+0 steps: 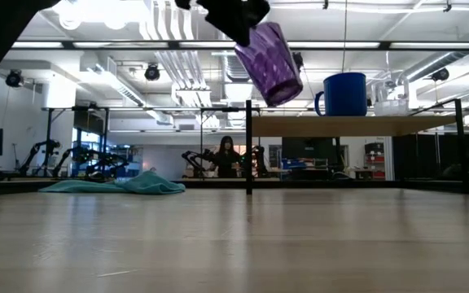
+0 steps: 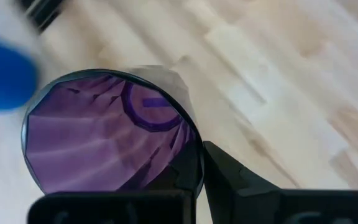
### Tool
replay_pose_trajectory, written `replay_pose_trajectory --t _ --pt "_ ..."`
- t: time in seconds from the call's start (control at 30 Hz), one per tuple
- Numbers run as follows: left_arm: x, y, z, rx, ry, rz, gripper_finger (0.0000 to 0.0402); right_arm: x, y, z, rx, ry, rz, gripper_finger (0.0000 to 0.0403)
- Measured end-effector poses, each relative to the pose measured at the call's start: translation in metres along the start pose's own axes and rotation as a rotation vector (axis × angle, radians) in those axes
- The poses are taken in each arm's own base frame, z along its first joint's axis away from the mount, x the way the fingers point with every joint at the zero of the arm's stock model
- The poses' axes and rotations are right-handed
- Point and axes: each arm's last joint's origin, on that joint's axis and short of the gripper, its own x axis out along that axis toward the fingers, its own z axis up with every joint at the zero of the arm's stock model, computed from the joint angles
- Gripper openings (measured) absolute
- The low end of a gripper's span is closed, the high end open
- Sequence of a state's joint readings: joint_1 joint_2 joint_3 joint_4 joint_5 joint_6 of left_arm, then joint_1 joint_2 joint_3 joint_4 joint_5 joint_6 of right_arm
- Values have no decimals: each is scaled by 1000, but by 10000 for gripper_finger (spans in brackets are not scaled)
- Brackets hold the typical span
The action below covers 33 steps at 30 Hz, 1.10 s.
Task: Stack small to large cups/mugs on shelf
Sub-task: Put the purple cup into the shelf
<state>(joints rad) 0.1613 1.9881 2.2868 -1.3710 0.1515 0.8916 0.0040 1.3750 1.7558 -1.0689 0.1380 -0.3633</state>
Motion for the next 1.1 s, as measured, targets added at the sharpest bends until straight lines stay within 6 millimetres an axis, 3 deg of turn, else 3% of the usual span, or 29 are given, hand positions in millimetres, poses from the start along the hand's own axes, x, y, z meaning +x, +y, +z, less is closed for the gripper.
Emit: replay_pose_trajectory --t 0.13,0.3,0.53,0.77,1.1 --pt "-2 -15 14 95 -16 -28 0 -3 3 3 -14 -67 141 105" --pt "-12 -27 28 172 -54 -11 0 10 7 0 -19 -11 180 105" --pt "-23 -30 29 180 -76 12 0 27 15 5 -126 11 214 105" --pt "-19 -30 28 178 -65 2 0 43 21 7 -163 46 236 105" --pt "6 -35 21 62 -1 -73 0 56 22 8 -169 65 239 105"
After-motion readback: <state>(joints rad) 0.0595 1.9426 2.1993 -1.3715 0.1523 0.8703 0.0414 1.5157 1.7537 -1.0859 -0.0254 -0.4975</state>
